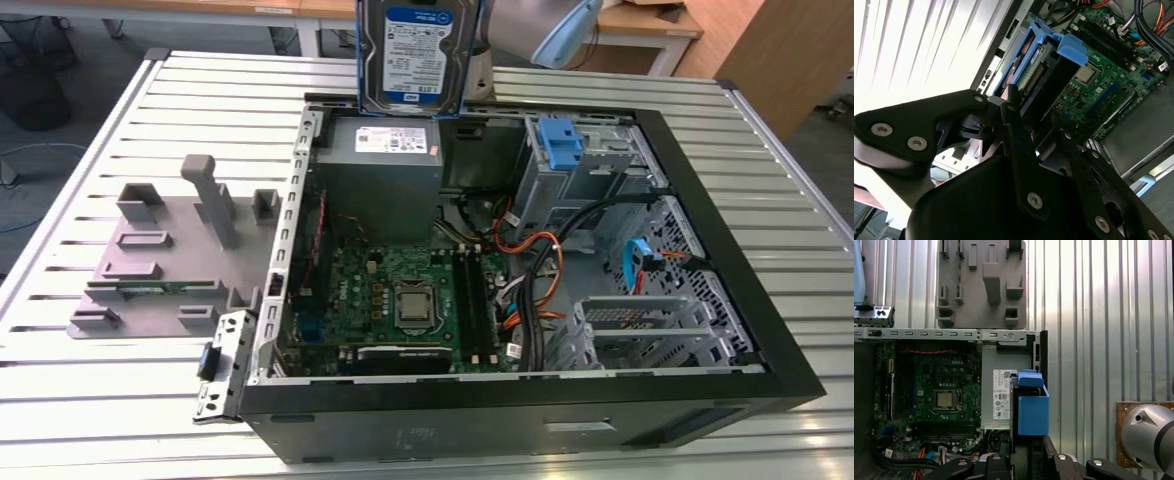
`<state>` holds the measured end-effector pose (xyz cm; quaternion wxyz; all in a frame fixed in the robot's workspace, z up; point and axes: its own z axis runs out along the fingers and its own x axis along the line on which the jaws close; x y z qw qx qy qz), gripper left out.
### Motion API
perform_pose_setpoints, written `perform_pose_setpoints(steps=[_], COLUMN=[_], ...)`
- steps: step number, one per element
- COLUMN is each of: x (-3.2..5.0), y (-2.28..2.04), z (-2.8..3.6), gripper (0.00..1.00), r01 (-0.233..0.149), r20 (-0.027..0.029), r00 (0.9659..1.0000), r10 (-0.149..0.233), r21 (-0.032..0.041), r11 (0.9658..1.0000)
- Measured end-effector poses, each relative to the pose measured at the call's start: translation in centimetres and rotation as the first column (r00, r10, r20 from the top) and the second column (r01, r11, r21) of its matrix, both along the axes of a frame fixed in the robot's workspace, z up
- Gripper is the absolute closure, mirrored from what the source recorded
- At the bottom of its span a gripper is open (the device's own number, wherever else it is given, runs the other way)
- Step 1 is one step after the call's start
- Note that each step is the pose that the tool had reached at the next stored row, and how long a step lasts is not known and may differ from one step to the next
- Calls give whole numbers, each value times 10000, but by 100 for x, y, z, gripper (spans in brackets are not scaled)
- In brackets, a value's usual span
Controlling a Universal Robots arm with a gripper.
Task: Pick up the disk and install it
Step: 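Pick up the disk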
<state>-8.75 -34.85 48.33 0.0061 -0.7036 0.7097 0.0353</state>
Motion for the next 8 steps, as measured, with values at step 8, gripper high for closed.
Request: perform_pose_setpoints(steps=[8], x=[16], y=[0], z=[0], gripper=[65], r01=[2], r20=[0], r00=[10000], r10=[-2], r21=[0], r11=[10000])
